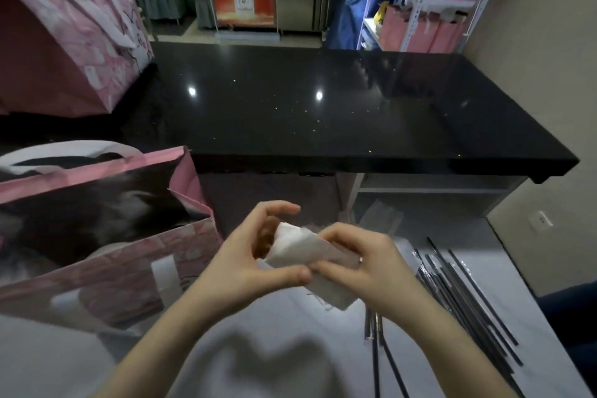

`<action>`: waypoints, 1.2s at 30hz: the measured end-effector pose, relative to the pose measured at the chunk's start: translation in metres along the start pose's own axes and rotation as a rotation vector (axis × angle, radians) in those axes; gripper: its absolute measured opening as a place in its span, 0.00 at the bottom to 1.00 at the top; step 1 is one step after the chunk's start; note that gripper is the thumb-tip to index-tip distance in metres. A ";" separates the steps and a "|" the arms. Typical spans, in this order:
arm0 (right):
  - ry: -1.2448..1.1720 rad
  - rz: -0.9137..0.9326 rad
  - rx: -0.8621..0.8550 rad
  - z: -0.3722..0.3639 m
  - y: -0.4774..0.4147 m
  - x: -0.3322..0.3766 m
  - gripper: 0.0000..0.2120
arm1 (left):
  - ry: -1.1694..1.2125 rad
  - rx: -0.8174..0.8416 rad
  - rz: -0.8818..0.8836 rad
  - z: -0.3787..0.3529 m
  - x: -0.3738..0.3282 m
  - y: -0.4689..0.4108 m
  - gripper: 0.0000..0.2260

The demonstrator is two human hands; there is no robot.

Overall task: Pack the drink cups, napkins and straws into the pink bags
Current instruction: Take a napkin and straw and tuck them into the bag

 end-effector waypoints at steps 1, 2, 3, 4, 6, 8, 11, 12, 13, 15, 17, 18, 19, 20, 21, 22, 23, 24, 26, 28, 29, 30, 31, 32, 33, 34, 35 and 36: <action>-0.006 0.022 0.010 -0.002 -0.002 0.015 0.10 | -0.075 -0.041 -0.045 0.011 -0.012 0.006 0.26; -0.022 0.037 0.020 -0.006 -0.005 0.029 0.13 | -0.147 -0.099 -0.090 0.024 -0.025 0.012 0.23; -0.044 0.050 0.029 -0.010 -0.008 0.042 0.16 | -0.190 -0.157 -0.131 0.038 -0.038 0.019 0.18; -0.069 0.065 0.036 -0.016 -0.013 0.055 0.18 | -0.197 -0.211 -0.159 0.054 -0.047 0.026 0.15; -0.082 0.112 0.039 -0.029 -0.025 0.081 0.16 | -0.197 -0.316 -0.197 0.090 -0.060 0.042 0.12; -0.037 0.168 0.024 -0.046 -0.041 0.106 0.11 | -0.237 -0.420 -0.226 0.128 -0.069 0.058 0.13; 0.014 0.254 -0.011 -0.078 -0.069 0.145 0.09 | -0.326 -0.551 -0.223 0.185 -0.072 0.080 0.13; 0.033 0.285 -0.035 -0.087 -0.077 0.156 0.09 | -0.376 -0.598 -0.222 0.205 -0.070 0.089 0.13; 0.058 0.307 -0.055 -0.097 -0.086 0.165 0.09 | -0.459 -0.646 -0.218 0.224 -0.068 0.098 0.14; 0.133 0.311 -0.065 -0.118 -0.102 0.176 0.09 | -0.670 -0.691 -0.167 0.256 -0.058 0.112 0.20; 0.272 0.296 -0.030 -0.144 -0.116 0.179 0.07 | -0.799 -0.584 -0.039 0.276 -0.030 0.117 0.29; 0.356 0.279 0.013 -0.159 -0.123 0.177 0.07 | -0.832 -0.488 0.034 0.280 -0.013 0.118 0.34; 0.447 0.256 0.073 -0.175 -0.127 0.173 0.07 | -0.858 -0.383 0.102 0.280 0.004 0.119 0.38; 0.538 0.232 0.143 -0.191 -0.131 0.168 0.08 | -0.883 -0.283 0.163 0.277 0.020 0.120 0.42; 0.608 0.209 0.218 -0.206 -0.133 0.162 0.08 | -0.902 -0.204 0.205 0.274 0.033 0.122 0.46; 0.645 0.181 0.289 -0.220 -0.134 0.155 0.09 | -0.906 -0.163 0.220 0.273 0.041 0.124 0.49; 0.657 0.143 0.345 -0.230 -0.135 0.148 0.10 | -0.900 -0.156 0.214 0.272 0.044 0.125 0.50; 0.665 0.097 0.377 -0.238 -0.136 0.140 0.12 | -0.894 -0.163 0.197 0.272 0.045 0.125 0.51; 0.792 0.014 0.380 -0.242 -0.140 0.122 0.17 | -0.887 -0.176 0.167 0.271 0.042 0.124 0.51; 1.002 0.033 0.319 -0.237 -0.142 0.115 0.22 | -0.870 -0.202 0.141 0.269 0.038 0.124 0.50; 1.023 0.058 0.277 -0.233 -0.141 0.116 0.23 | -0.863 -0.225 0.122 0.268 0.034 0.124 0.48; 0.995 0.072 0.251 -0.228 -0.139 0.117 0.24 | -0.854 -0.266 0.097 0.268 0.028 0.125 0.45; 0.938 0.094 0.236 -0.223 -0.135 0.120 0.24 | -0.840 -0.329 0.066 0.269 0.022 0.126 0.41; 0.887 0.128 0.226 -0.218 -0.129 0.125 0.24 | -0.821 -0.405 0.029 0.270 0.014 0.128 0.37; 0.853 0.174 0.207 -0.211 -0.121 0.130 0.23 | -0.801 -0.483 -0.014 0.270 0.005 0.130 0.31; 0.828 0.232 0.170 -0.202 -0.113 0.137 0.21 | -0.786 -0.556 -0.062 0.268 -0.004 0.132 0.26; 0.807 0.297 0.117 -0.192 -0.103 0.144 0.19 | -0.774 -0.621 -0.112 0.263 -0.013 0.134 0.20; 0.784 0.353 0.052 -0.179 -0.092 0.150 0.17 | -0.759 -0.672 -0.161 0.254 -0.022 0.136 0.16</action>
Point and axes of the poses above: each hand's wrist, its own y-axis away from the middle knuckle, its own z-axis out of the back of the hand, x = y × z, the point moved 10 cm from there along -y, towards the middle knuckle, and after that the axes turned 2 degrees about -y, right-handed, at the moved point
